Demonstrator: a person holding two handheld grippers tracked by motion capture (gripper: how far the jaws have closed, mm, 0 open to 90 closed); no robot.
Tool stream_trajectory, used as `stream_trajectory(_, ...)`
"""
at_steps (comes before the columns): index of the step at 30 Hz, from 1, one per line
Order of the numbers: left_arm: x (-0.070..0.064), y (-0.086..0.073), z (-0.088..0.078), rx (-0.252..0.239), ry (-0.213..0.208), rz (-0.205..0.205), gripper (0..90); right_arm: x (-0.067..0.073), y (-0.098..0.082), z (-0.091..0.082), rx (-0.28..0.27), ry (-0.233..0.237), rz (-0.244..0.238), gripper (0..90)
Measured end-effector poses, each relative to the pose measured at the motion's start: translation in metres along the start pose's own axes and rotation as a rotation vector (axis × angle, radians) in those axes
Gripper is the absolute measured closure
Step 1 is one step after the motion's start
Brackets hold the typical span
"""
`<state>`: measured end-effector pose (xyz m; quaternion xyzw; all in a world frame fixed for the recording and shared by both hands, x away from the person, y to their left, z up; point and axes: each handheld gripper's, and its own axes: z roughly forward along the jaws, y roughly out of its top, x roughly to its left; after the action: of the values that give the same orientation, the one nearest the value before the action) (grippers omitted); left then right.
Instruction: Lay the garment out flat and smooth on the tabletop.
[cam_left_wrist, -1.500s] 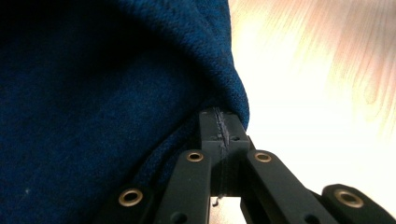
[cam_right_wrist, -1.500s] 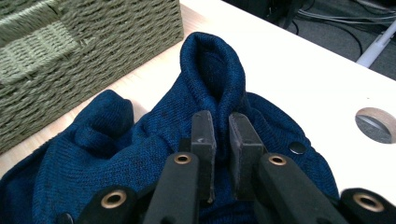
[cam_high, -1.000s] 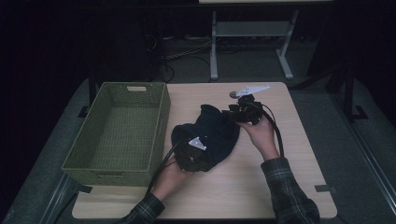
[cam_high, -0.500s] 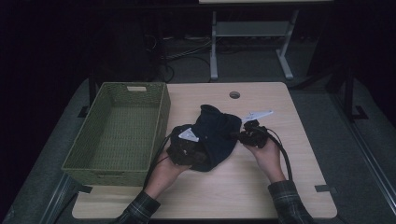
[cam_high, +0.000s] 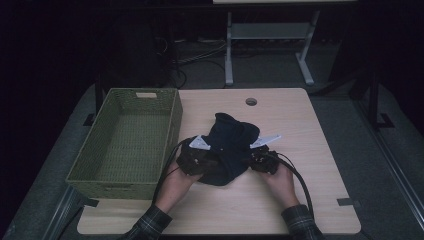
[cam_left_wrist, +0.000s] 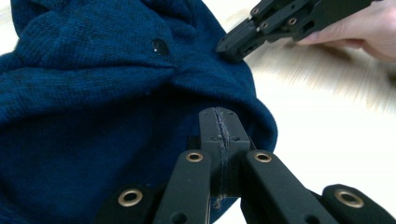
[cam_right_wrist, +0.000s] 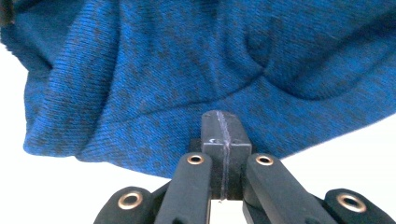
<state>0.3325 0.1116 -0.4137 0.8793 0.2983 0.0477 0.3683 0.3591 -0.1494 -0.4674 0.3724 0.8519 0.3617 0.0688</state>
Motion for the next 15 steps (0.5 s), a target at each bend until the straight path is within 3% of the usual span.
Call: stream_trajectory(15,-0.004,-0.006,0.021,0.074,0.003,0.019,89.8,-0.036,-0.029,-0.039,0.029,-0.127,0.039,90.0)
